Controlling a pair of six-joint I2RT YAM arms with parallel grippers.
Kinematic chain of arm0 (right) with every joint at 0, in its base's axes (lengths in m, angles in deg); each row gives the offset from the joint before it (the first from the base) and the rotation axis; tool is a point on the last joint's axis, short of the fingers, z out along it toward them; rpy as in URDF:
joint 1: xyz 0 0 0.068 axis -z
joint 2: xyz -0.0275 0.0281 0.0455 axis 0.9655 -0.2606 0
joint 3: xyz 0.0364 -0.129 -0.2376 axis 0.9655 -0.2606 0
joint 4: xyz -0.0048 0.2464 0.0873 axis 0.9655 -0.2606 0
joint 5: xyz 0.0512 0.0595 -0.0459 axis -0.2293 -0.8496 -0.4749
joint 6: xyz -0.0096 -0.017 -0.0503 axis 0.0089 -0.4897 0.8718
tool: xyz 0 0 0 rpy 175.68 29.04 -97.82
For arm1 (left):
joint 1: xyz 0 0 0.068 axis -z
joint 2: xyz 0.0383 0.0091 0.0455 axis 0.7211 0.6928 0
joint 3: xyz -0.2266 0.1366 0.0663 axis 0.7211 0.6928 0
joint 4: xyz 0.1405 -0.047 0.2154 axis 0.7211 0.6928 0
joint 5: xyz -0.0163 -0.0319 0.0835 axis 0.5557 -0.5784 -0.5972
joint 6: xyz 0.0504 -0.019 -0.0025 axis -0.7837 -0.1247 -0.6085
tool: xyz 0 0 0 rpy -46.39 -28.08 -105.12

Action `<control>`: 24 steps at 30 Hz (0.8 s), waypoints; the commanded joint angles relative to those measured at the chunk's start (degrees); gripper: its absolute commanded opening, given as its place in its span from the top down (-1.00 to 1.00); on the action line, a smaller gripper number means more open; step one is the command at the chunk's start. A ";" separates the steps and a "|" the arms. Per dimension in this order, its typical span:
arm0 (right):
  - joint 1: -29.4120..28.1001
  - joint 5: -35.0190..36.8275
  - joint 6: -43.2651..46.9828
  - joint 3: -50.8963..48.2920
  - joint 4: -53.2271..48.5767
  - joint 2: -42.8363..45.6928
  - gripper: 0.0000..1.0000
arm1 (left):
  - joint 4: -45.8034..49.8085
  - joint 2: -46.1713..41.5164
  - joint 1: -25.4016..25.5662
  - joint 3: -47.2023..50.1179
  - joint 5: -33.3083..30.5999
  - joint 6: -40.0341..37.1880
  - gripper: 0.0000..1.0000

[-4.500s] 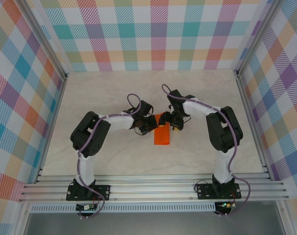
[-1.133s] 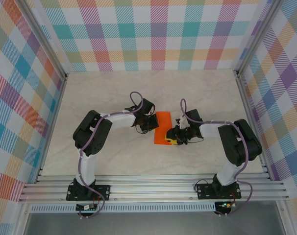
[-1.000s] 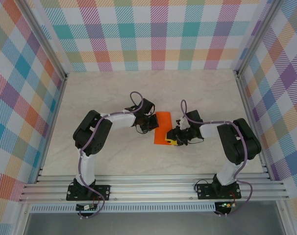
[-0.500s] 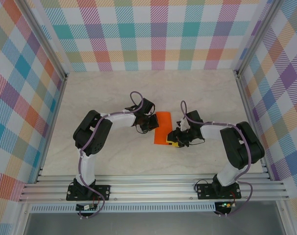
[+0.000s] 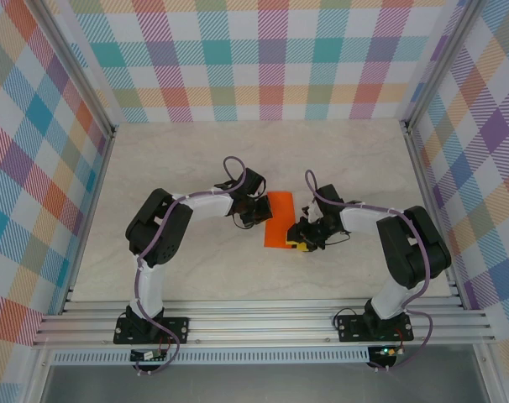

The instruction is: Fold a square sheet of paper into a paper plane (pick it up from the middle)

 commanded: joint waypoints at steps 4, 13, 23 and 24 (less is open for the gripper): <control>-0.04 1.21 0.75 5.74 -1.62 -1.83 0.35 | 5.30 2.31 0.40 0.13 -0.27 -1.19 1.00; -0.04 1.67 1.44 3.13 -1.82 -4.98 0.36 | 5.45 2.10 0.40 0.17 -0.36 -1.39 1.00; -0.31 -1.48 2.76 3.97 -2.12 -0.85 0.34 | 5.57 2.36 0.40 0.07 -0.18 -1.55 1.00; -0.31 -1.58 2.57 3.65 -1.87 -0.54 0.33 | 5.61 2.40 0.35 0.01 -0.17 -1.55 1.00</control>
